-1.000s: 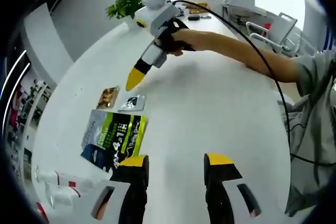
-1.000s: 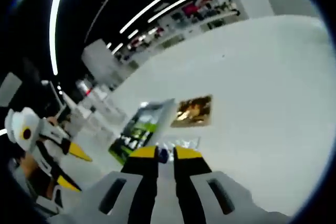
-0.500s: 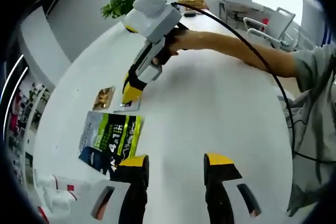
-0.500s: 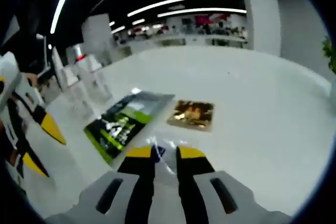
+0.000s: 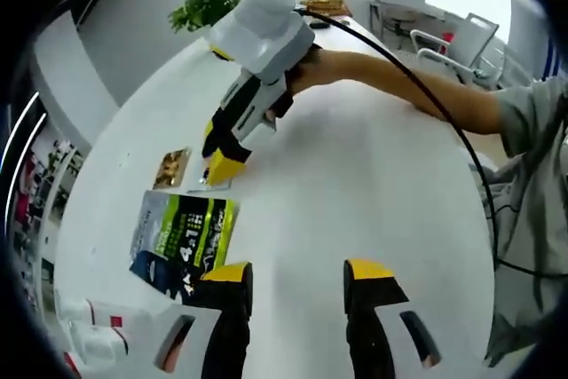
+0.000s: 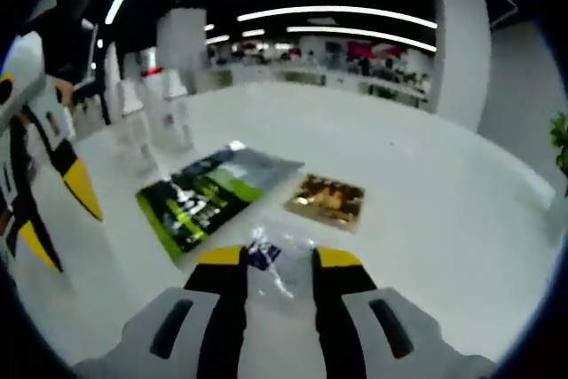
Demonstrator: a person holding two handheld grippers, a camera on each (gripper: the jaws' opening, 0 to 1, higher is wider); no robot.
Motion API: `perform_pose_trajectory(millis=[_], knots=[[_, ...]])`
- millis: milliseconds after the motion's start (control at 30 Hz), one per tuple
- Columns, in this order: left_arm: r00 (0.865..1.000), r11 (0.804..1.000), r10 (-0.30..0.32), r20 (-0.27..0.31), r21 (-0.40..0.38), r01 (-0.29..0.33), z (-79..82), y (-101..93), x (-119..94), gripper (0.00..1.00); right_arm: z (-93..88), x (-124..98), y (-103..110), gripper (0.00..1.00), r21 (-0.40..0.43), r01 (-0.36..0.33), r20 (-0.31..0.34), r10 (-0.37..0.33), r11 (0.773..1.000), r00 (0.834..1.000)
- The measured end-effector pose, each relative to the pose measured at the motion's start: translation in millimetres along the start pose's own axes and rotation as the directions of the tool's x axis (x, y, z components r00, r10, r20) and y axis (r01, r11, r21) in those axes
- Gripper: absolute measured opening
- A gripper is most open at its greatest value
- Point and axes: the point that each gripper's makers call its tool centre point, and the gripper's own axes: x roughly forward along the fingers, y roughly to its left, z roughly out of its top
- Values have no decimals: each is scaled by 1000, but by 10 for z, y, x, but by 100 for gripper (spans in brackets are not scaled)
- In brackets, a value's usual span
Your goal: Arrange the skincare products in the storage area until every visible bottle or jar stands upright without overlapping.
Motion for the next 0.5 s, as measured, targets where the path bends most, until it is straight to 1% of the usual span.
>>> perform_pose_trajectory(millis=[200,300,500], knots=[[1000,1000,-3,1,5,3,10,-5,9,41,-19,-20,-53,37,7,0,5,0,1000,1000],[1000,1000,5,-2,10,-4,8,14,-4,41,-30,-28,-79,39,16,0,3,0,1000,1000],[1000,1000,8,6,1,-8,11,28,-34,41,-49,-41,-119,37,30,13,1,-13,999,1000]])
